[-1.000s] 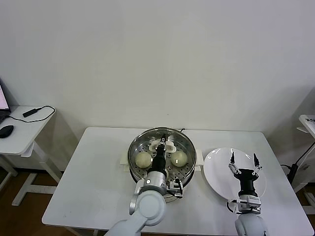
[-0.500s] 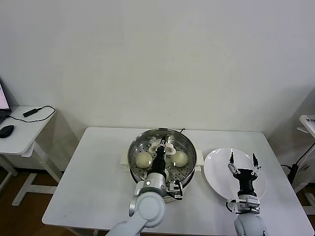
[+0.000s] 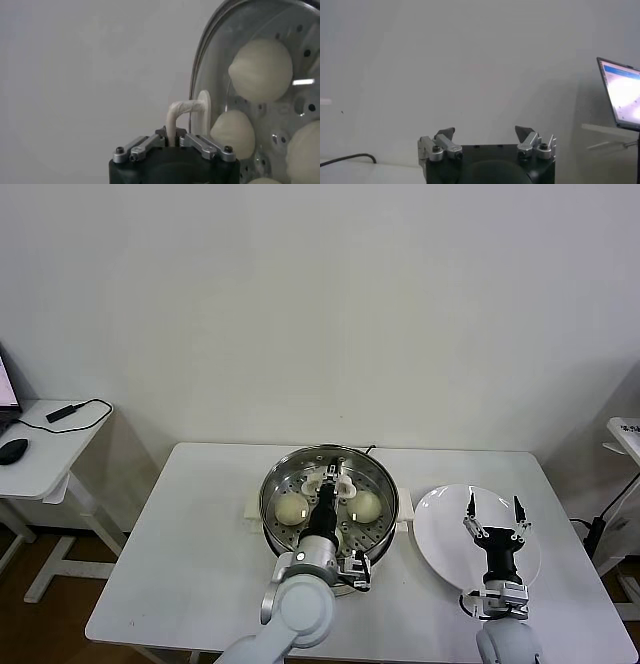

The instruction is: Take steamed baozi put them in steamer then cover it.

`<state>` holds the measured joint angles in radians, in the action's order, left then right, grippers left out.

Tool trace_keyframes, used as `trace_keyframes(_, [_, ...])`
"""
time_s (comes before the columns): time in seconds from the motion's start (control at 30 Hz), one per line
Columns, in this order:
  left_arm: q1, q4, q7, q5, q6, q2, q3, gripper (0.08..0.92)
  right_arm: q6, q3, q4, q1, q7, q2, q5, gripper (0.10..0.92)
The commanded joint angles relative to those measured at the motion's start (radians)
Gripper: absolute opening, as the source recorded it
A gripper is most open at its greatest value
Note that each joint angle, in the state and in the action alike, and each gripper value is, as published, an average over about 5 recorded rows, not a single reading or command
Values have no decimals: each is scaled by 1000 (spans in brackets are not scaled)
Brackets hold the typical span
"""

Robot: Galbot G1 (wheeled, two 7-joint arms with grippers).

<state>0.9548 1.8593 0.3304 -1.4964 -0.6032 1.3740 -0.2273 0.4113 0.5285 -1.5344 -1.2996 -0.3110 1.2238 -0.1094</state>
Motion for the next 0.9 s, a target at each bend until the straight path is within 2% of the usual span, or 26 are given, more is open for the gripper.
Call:
trace_keyframes(0.03, [20, 53, 7, 9, -1, -14, -1, 431, 0, -2, -1, -1, -1, 3, 4, 823])
trace_keyframes(0.17, [40, 113, 10, 17, -4, -32, -6, 522, 0, -4, -2, -1, -1, 6, 7, 823])
trace_keyframes(0.4, [84, 239, 16, 54, -10, -89, 1, 570, 0, -6, -8, -1, -2, 9, 11, 823])
trace_keyframes(0.7, [163, 405, 19, 186, -19, -224, 53, 800, -1, -1, -7, 5, -3, 5, 7, 823])
trace_keyframes(0.9, [202, 477, -11, 344, 0, -282, 176, 822, 0, -1, -6, 4, 11, -2, 1, 823])
